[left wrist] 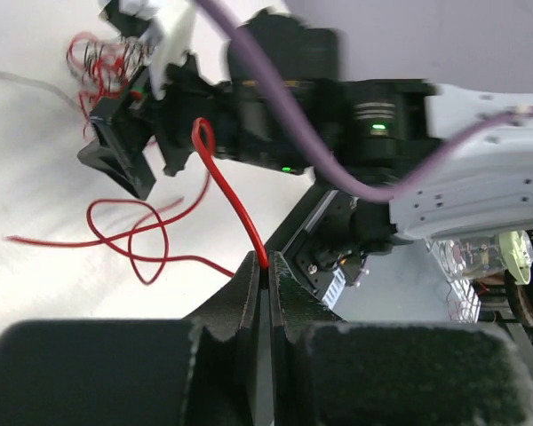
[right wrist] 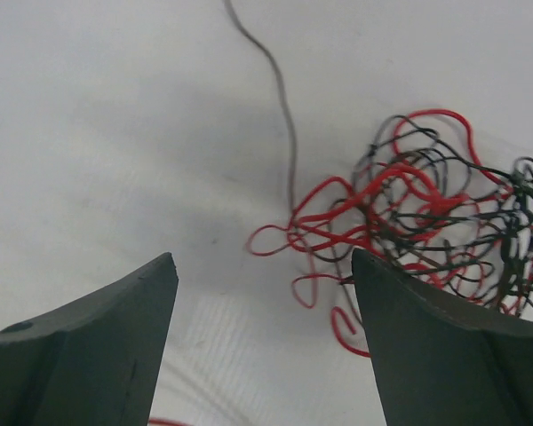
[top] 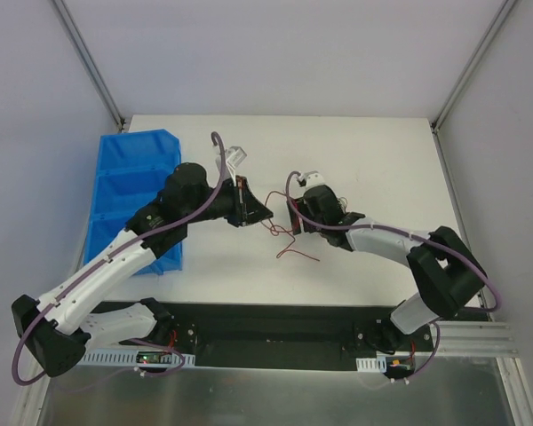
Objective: Untangle the cables
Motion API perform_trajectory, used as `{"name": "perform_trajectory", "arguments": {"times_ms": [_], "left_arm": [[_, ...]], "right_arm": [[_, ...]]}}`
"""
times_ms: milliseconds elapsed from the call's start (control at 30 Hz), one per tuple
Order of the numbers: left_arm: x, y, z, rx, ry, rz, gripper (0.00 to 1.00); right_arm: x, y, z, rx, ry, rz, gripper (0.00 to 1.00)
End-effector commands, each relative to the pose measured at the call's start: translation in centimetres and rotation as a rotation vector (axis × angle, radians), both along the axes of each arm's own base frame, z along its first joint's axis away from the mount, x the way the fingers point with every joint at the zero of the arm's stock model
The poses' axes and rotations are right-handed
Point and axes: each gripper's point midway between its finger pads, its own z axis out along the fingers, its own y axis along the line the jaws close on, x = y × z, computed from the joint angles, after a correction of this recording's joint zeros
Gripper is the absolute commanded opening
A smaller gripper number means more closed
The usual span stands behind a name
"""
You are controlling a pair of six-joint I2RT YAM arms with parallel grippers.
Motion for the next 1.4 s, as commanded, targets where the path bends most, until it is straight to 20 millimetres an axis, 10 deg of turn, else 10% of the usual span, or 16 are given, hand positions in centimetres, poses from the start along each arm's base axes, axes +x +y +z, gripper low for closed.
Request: {"name": "perform_trajectory", "arguments": {"times_ms": [0,267,900,1367], "left_arm": [[-1.0,1.2,8.0,-0.082,-0.222,-0.021,0.0],[-0.4,4.3,10.8,-0.011,-0.257,0.132,0.0],[1.6,0.8,-13.1,0.503,0.301,0.01,0.08],[2.1,-0.5,-17.1,0.7,0.244,0.024,0.48]], "right_arm": [[2.2,-4.6,-1.7,-0.012,0.102,-0.242,0.8],[2.6,-8.6,-1.8,0.003,0.155,-0.374,0.77],[1.9,-7.2,-0.4,0.091,0.137,-0.294,0.77],[2.2,-6.6,-0.8,0.106,0.163,-0.283,0.77]]}}
